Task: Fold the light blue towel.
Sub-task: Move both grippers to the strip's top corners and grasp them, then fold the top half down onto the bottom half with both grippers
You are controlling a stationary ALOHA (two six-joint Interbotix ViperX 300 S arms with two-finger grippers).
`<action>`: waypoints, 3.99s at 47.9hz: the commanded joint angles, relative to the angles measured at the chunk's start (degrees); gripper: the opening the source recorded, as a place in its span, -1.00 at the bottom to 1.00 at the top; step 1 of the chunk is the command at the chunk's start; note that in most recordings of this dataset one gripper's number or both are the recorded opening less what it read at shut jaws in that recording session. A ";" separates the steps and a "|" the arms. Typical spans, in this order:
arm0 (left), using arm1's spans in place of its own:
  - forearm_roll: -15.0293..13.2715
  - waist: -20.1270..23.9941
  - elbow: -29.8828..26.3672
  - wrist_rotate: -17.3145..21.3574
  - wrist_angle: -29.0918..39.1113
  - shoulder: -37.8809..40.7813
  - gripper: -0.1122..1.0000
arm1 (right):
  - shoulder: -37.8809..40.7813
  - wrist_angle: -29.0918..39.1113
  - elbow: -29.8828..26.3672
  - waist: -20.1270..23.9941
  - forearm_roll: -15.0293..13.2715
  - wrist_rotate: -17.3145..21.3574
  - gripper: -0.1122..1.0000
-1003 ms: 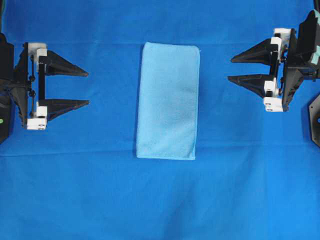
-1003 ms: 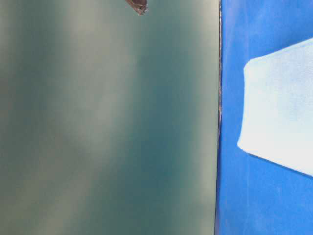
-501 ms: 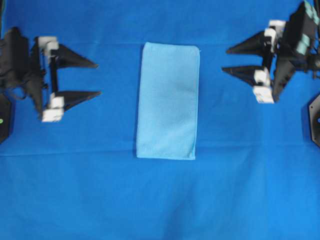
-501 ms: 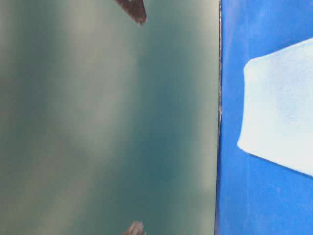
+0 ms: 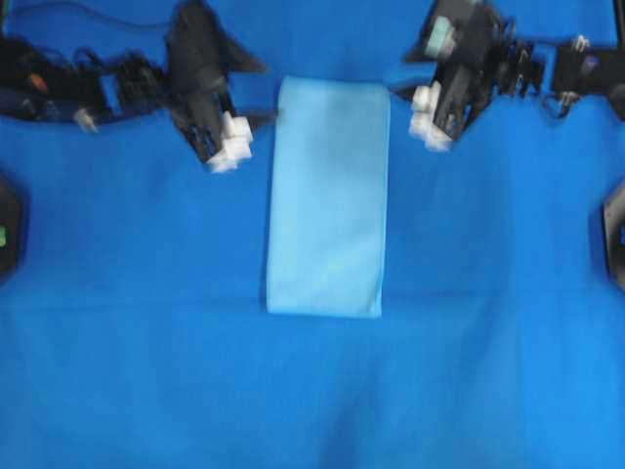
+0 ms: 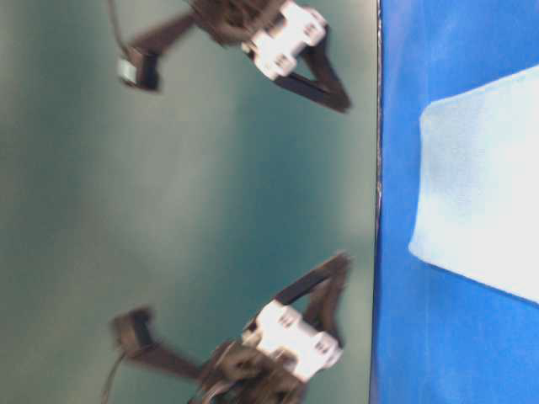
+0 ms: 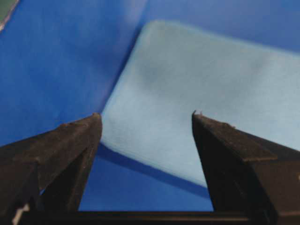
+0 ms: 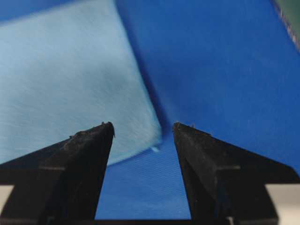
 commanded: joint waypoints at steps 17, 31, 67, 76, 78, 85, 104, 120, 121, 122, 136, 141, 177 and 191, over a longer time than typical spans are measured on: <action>0.09 5.63 -7.47 0.26 -2.46 13.89 0.53 | 13.80 -5.19 -5.19 -3.52 -0.70 0.09 0.25; 0.09 6.24 -6.68 1.49 -1.32 14.85 0.38 | 16.26 -5.10 -5.80 -3.69 -0.79 0.09 0.15; 0.09 6.24 -9.49 9.93 3.96 10.37 -0.76 | 9.84 2.46 -6.06 -2.72 -0.70 0.62 -0.73; 0.09 6.33 -9.84 10.90 6.06 8.79 -0.76 | 7.03 4.57 -6.06 -2.81 -0.70 0.44 -0.73; 0.09 6.33 -9.76 10.81 6.33 8.79 -0.76 | 6.77 4.57 -6.06 -2.81 -0.79 0.44 -0.73; 0.09 5.98 -9.40 10.90 7.65 8.09 -0.76 | 6.33 4.66 -5.71 -2.64 -0.62 1.05 -0.73; 0.09 -3.60 -7.12 10.02 18.72 0.97 -0.76 | -1.41 10.28 -1.14 7.82 0.62 5.10 -0.73; 0.09 -16.79 -5.45 2.29 24.79 0.35 -0.76 | -3.08 13.62 1.05 20.83 0.62 14.59 -0.73; 0.09 -17.49 -5.54 2.20 24.79 0.35 -0.76 | -2.99 13.89 1.14 21.53 0.62 15.03 -0.73; 0.09 -18.19 -5.45 2.02 24.79 0.44 -0.76 | -3.08 13.97 1.14 22.15 0.62 15.56 -0.73; 0.00 -25.14 -5.63 -4.04 24.43 1.05 -0.76 | -2.02 15.38 0.70 29.53 0.62 21.88 -0.73; 0.00 -26.54 -5.45 -5.80 24.35 1.14 -0.76 | -1.41 15.38 0.35 30.94 0.62 23.03 -0.73; 0.09 -26.02 -4.57 -5.80 19.69 3.69 -0.61 | 3.60 12.74 -2.55 31.46 0.70 23.20 -0.47; 0.00 -26.02 -4.48 -5.36 20.04 1.14 0.58 | 2.55 14.33 -4.04 33.57 0.62 23.12 0.25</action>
